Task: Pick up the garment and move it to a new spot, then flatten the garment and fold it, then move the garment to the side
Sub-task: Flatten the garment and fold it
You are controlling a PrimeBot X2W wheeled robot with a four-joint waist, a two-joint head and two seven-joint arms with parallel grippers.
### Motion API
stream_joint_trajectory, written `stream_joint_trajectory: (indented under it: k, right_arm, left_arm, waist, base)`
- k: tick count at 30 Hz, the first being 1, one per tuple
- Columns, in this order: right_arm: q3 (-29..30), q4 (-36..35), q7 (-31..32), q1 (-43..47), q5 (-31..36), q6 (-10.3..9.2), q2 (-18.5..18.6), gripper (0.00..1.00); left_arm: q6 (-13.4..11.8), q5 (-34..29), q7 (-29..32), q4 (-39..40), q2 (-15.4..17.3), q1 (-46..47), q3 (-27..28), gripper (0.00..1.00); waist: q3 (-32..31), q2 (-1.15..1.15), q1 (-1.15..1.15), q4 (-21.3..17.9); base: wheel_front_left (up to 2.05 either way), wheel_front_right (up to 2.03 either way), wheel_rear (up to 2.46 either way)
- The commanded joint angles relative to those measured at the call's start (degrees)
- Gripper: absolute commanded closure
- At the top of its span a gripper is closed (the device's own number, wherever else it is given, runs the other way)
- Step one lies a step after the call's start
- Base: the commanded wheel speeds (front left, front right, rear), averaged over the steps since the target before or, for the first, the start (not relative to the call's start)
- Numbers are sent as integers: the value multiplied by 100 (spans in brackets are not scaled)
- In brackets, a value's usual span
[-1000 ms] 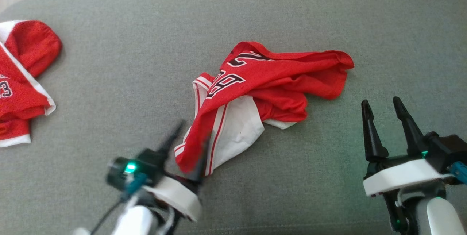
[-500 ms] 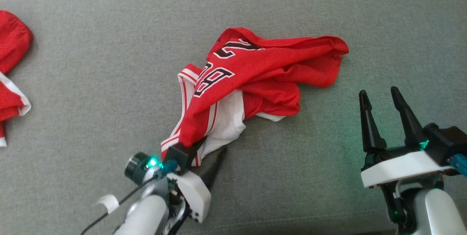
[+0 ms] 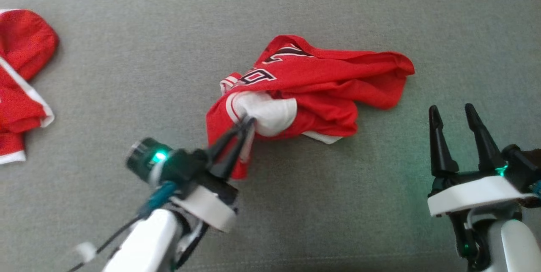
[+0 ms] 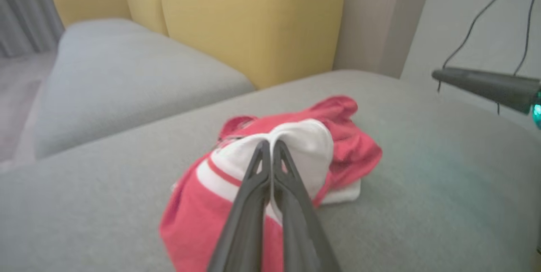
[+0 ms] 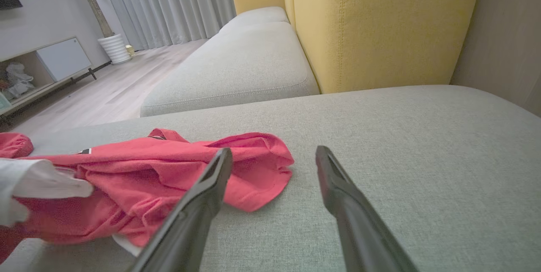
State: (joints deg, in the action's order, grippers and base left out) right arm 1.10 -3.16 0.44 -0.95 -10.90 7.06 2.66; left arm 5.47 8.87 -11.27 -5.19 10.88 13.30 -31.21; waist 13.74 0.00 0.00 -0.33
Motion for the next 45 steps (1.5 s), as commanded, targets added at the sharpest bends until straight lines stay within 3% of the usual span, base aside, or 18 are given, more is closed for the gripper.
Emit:
stream_joint_trajectory:
  k: [1,5,9,13,17,18,19,20,24,28,45]
  right_arm:
    - [-78,-177,-44,-143,-66,43,21,0]
    - [-32,-165,-29,-147,-89,43,21,0]
    - [-20,-160,-19,-167,-115,43,21,0]
    - [-27,-147,-10,-214,-153,43,21,0]
    - [-36,-124,7,-267,-170,43,21,0]
    - [-42,-119,5,-279,-173,43,21,0]
    - [-45,-114,1,-288,-171,43,21,0]
    - [-48,-110,-3,-294,-174,43,21,0]
    - [-36,-107,-12,-301,-169,43,21,0]
    - [-14,-111,-6,-289,-132,43,21,0]
    - [-82,-230,175,-38,100,43,21,0]
  left_arm:
    - [-82,72,-65,466,179,-13,336,100]
    - [-331,142,6,1172,478,-164,766,100]
    - [-549,286,142,1311,779,-315,1260,100]
    - [-573,553,188,838,873,-399,1523,100]
    - [-404,873,177,5,762,-331,1538,100]
    - [-371,938,176,-193,708,-302,1524,79]
    - [-352,988,159,-366,651,-271,1510,24]
    - [-329,1038,135,-517,594,-244,1496,0]
    - [-364,1140,-14,-888,411,-185,1505,0]
    - [-562,1209,-187,-875,253,-240,1650,0]
    - [-1494,611,-224,583,160,-806,1788,0]
  waist:
    - [-48,0,0,62]
    - [-83,0,0,128]
    - [-61,0,0,146]
    - [17,0,0,103]
    - [124,0,0,33]
    - [141,0,0,13]
    - [155,0,0,-3]
    - [165,0,0,-17]
    - [166,0,0,-47]
    - [70,0,0,-38]
    - [-612,0,0,49]
  base:
    - [0,0,0]
    - [0,0,0]
    - [0,0,0]
    - [0,0,0]
    - [0,0,0]
    - [0,0,0]
    - [0,0,0]
    - [0,0,0]
    - [0,0,0]
    - [0,0,0]
    - [0,0,0]
